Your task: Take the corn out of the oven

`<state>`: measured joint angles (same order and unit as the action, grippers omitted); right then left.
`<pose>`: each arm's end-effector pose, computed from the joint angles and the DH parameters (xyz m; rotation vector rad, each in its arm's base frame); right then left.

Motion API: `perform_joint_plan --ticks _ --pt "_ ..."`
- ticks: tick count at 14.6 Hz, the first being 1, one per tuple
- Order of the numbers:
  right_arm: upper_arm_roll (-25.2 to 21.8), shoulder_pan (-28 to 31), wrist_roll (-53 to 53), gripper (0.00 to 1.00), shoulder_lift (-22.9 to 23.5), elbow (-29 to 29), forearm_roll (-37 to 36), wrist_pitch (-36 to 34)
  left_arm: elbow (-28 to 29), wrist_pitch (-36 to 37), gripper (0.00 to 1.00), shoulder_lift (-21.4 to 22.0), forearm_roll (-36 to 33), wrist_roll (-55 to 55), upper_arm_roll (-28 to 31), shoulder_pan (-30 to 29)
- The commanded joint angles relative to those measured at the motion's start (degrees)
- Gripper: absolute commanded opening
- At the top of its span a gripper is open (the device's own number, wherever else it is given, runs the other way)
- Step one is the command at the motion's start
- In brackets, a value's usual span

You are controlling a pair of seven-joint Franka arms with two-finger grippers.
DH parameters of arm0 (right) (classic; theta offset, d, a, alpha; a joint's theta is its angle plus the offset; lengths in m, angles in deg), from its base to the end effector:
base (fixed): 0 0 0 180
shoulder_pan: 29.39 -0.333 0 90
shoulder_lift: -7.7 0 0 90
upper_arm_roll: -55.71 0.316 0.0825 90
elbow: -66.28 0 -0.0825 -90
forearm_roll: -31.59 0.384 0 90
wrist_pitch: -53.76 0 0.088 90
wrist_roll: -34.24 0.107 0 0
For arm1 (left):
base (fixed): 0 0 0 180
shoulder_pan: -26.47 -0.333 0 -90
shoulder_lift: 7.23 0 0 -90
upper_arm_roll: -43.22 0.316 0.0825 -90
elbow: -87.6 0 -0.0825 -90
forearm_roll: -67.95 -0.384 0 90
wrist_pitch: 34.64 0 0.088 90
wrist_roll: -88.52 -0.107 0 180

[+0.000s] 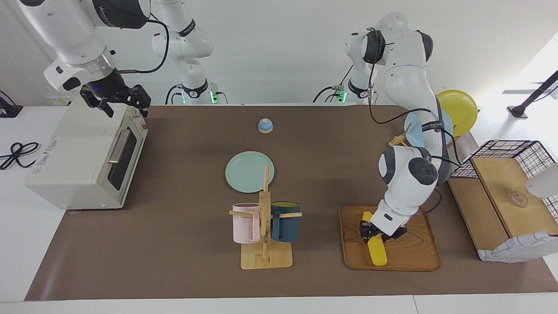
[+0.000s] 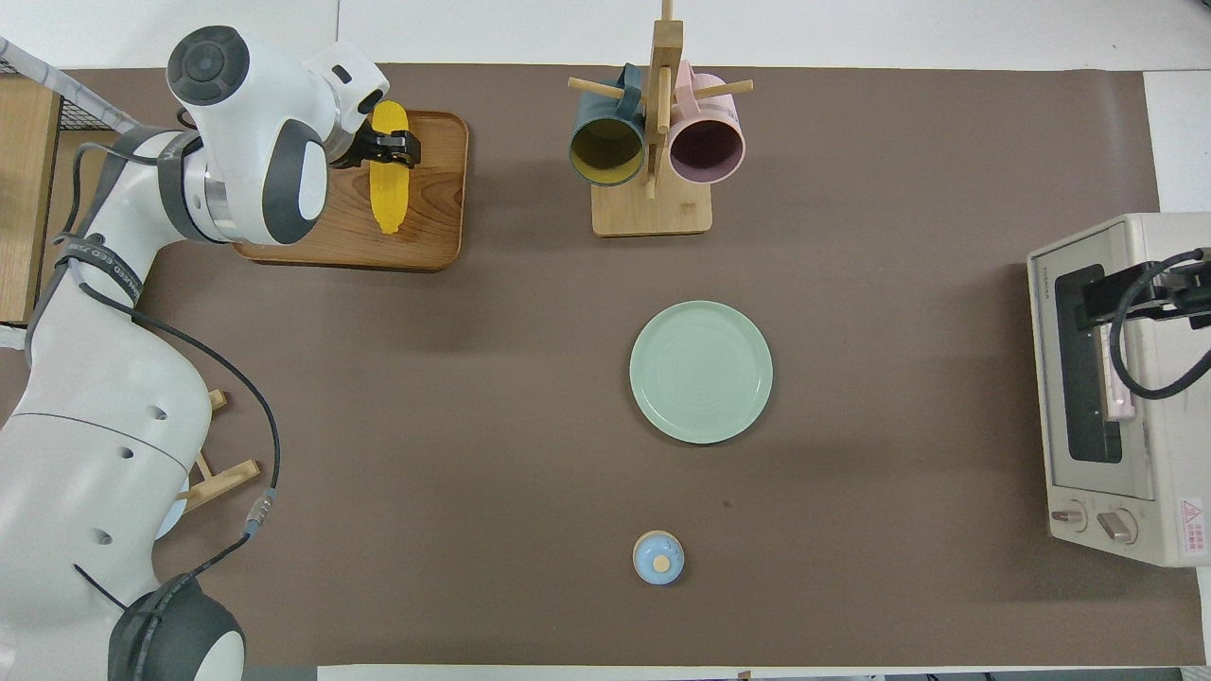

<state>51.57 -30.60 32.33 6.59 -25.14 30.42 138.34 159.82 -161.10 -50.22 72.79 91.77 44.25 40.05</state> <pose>0.5369 -0.0302 0.6157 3.1227 -0.0291 -0.1575 0.7459 -0.1727 0.3313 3.0352 -0.1897 0.2841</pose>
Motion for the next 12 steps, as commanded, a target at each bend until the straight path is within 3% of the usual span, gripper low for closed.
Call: perform_joint_plan --ticks 1,6,12 --pt "0.1 0.9 -1.4 1.00 -0.9 -1.5 -0.1 1.2 1.0 7.2 1.00 5.8 0.3 -0.9 -0.1 -1.1" --pt "0.1 0.9 -1.4 1.00 -0.9 -1.4 0.0 1.3 8.7 18.2 1.00 20.3 0.1 -0.8 0.3 -2.9" --pt "0.2 0.6 -1.2 1.00 -0.9 -1.4 0.1 1.2 9.9 37.4 1.00 34.3 -1.4 -0.6 1.5 -4.5"
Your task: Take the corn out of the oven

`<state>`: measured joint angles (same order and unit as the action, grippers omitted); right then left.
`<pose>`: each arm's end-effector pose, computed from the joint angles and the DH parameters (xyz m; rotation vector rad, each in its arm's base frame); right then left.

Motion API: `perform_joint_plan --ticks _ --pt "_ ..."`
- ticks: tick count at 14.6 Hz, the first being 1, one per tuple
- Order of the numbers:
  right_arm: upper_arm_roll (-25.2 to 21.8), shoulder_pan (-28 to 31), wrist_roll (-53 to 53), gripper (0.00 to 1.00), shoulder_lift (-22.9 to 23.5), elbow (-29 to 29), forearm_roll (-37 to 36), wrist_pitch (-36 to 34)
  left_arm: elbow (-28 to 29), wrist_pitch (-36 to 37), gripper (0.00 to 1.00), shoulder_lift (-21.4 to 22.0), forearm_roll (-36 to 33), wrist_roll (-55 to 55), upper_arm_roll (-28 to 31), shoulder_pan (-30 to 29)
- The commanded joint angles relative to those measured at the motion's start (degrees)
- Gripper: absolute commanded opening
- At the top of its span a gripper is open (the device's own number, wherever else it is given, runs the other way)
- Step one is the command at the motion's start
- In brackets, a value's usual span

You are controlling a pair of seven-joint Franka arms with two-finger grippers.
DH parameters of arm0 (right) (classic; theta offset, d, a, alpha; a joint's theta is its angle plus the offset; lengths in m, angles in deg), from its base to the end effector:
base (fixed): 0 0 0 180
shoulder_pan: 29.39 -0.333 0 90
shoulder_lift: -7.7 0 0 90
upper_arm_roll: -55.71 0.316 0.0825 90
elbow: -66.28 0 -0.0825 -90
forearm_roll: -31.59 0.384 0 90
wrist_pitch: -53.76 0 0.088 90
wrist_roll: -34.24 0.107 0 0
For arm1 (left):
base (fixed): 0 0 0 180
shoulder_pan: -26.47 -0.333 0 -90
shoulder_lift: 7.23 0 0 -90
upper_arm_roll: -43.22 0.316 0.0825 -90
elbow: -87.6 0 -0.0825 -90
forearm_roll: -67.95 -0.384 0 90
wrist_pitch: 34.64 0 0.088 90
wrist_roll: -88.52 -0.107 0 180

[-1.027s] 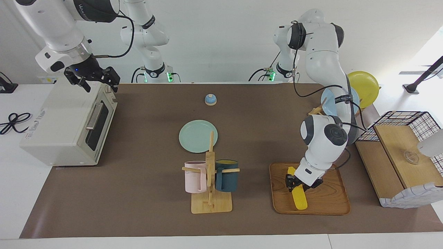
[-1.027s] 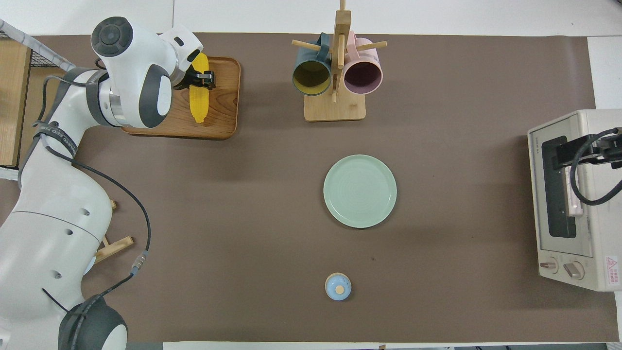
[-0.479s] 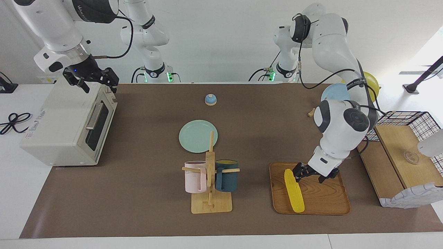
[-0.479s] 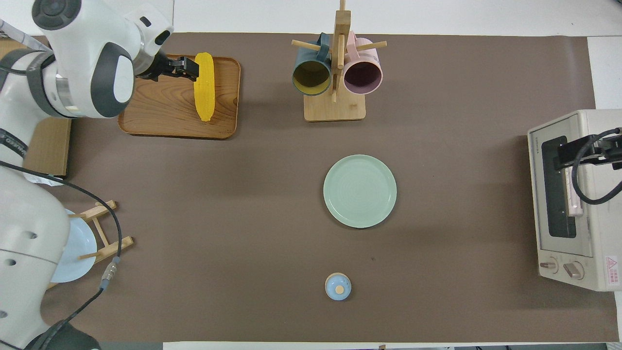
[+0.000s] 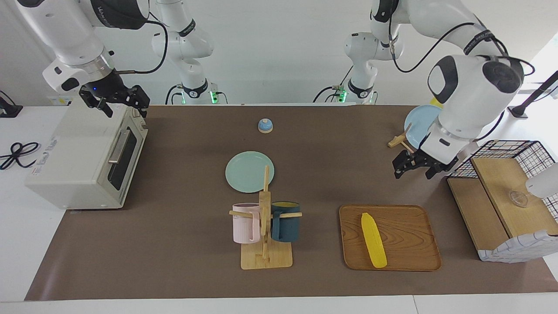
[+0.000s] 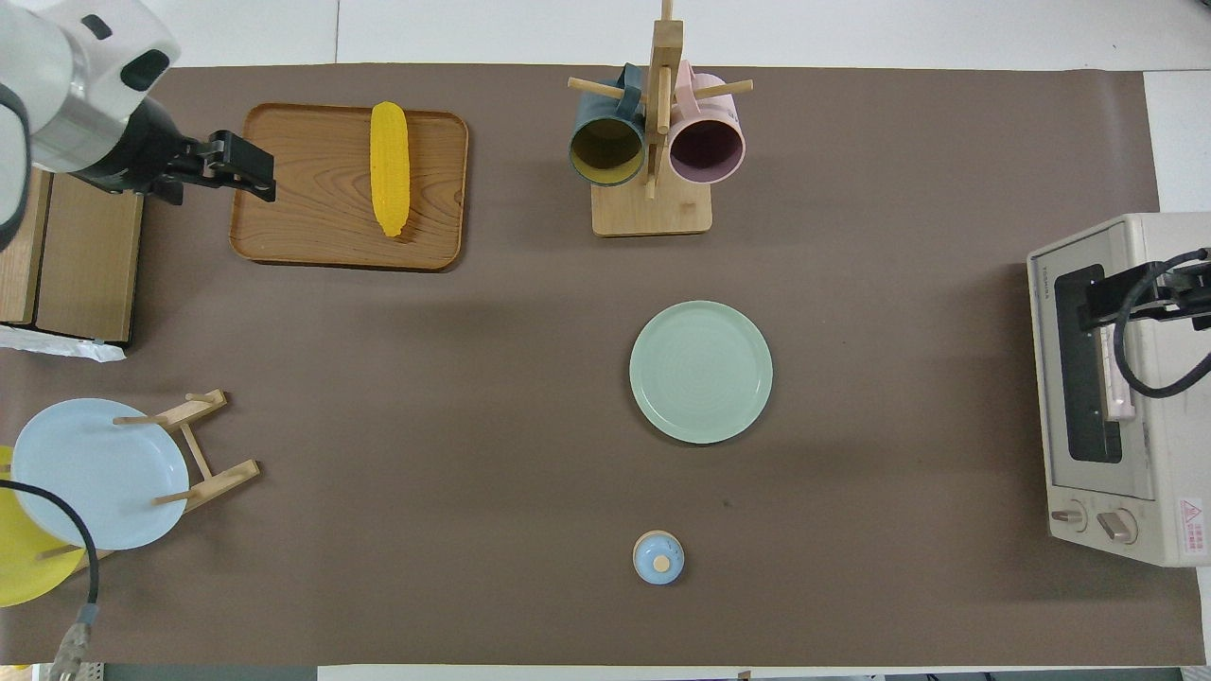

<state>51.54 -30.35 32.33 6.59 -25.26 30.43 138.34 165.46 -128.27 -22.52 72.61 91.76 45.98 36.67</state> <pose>0.5366 -0.0328 0.6147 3.1230 -0.0367 -0.1608 0.6327 -0.0951 0.5715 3.0707 -0.1079 0.0034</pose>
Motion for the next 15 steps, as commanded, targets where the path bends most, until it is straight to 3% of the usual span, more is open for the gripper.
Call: perform_joint_plan --ticks 1,3,6,10,15 --pt "0.2 0.2 -1.1 1.00 -0.9 -1.3 0.1 1.2 4.8 6.9 1.00 8.7 -3.1 -0.7 -0.4 -1.2" --pt "0.2 0.2 -1.1 1.00 -0.9 -1.2 0.1 1.1 7.9 10.0 1.00 13.8 -3.7 -0.7 -0.8 -2.1" --pt "0.2 0.3 -1.1 1.00 -0.9 -1.2 0.1 1.2 12.0 13.1 1.00 17.8 -3.8 -0.5 -2.8 -4.6" --pt "0.3 0.1 -1.1 1.00 -0.9 -1.2 0.1 1.3 17.0 11.7 1.00 20.4 -3.7 0.0 -3.7 -4.1" --pt "0.3 0.2 -1.1 1.00 -0.9 -1.2 0.1 1.3 16.2 6.2 1.00 19.3 -3.8 -0.1 -5.1 -4.3"
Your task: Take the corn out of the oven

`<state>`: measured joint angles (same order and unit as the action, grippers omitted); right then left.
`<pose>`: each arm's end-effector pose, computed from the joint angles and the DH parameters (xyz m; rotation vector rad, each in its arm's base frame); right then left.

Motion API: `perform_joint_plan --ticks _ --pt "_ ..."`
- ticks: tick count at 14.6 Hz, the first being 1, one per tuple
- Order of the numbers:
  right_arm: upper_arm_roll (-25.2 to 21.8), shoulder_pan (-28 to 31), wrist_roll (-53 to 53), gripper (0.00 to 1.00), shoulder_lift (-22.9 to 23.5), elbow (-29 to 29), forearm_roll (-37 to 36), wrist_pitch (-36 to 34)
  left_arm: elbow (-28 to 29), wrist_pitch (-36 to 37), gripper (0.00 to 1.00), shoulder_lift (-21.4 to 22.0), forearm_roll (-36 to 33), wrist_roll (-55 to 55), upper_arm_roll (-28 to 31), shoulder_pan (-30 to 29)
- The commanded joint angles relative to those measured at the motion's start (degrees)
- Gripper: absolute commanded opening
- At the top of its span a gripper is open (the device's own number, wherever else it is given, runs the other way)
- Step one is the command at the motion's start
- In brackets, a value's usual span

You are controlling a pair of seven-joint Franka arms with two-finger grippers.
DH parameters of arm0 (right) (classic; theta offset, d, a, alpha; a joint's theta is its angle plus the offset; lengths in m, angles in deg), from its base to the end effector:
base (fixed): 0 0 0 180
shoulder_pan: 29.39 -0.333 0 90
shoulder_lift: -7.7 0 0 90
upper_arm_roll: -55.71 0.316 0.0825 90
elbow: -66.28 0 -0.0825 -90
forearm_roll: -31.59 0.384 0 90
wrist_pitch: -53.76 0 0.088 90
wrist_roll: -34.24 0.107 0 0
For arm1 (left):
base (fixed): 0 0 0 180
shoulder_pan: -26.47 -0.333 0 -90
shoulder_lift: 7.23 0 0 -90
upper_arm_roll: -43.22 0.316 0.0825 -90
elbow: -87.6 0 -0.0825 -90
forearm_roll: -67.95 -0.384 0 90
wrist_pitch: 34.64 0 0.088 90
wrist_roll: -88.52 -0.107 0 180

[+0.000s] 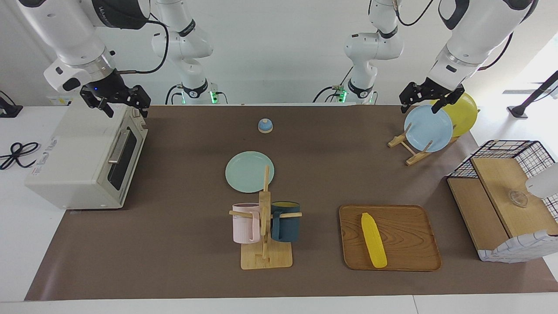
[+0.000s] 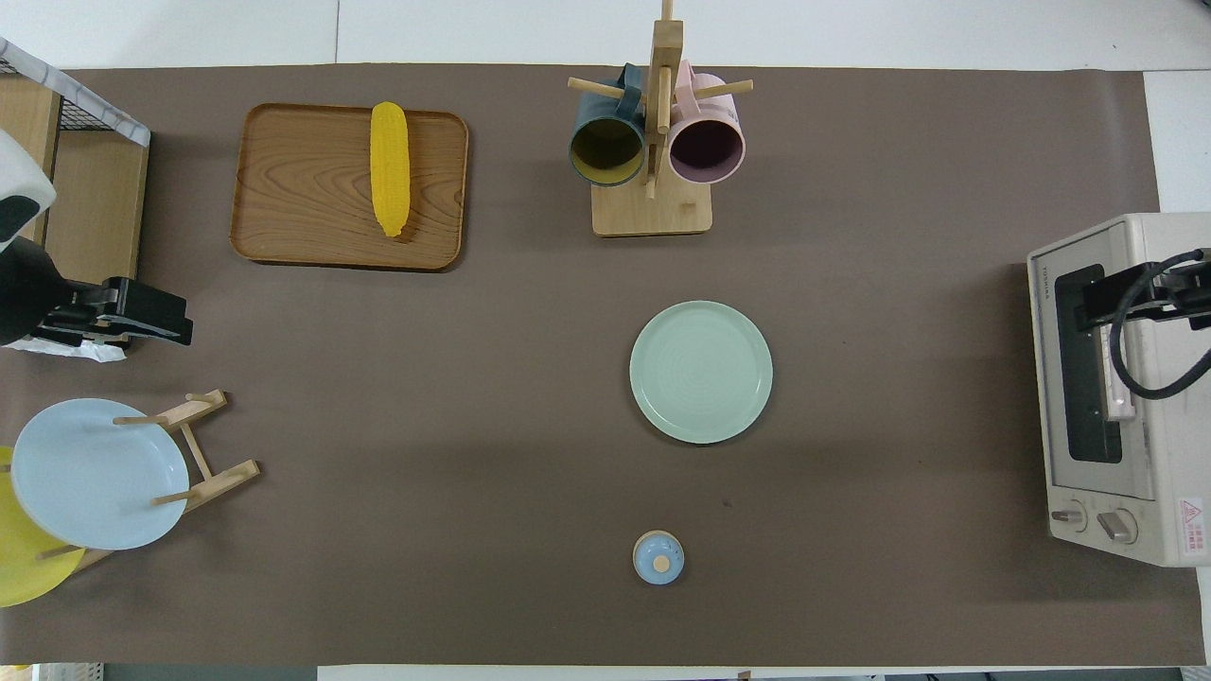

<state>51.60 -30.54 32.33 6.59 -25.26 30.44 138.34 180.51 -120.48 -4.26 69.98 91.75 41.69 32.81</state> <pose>0.5368 -0.0304 0.6147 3.1230 -0.0299 -0.1608 0.5245 -0.0769 0.6228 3.1099 -0.1279 -0.1160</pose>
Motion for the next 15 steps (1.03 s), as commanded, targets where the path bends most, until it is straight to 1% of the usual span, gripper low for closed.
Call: perform_joint_plan --ticks 1,4,9,15 --pt "0.2 0.4 -1.1 1.00 -0.9 -1.2 0.1 1.3 0.5 -1.0 1.00 0.9 -1.2 -0.1 -0.8 -0.6" --pt "0.2 0.4 -1.1 1.00 -0.9 -1.2 0.1 1.3 0.4 -0.4 1.00 1.0 -1.2 -0.2 -1.1 -1.0" --pt "0.2 0.4 -1.1 1.00 -0.9 -1.2 0.1 1.3 1.9 -3.0 1.00 0.8 -1.1 -0.3 -1.7 -2.7" --pt "0.2 0.4 -1.1 1.00 -0.9 -1.2 0.1 1.4 1.5 -2.4 1.00 0.4 -1.3 -0.7 -1.7 -2.8"
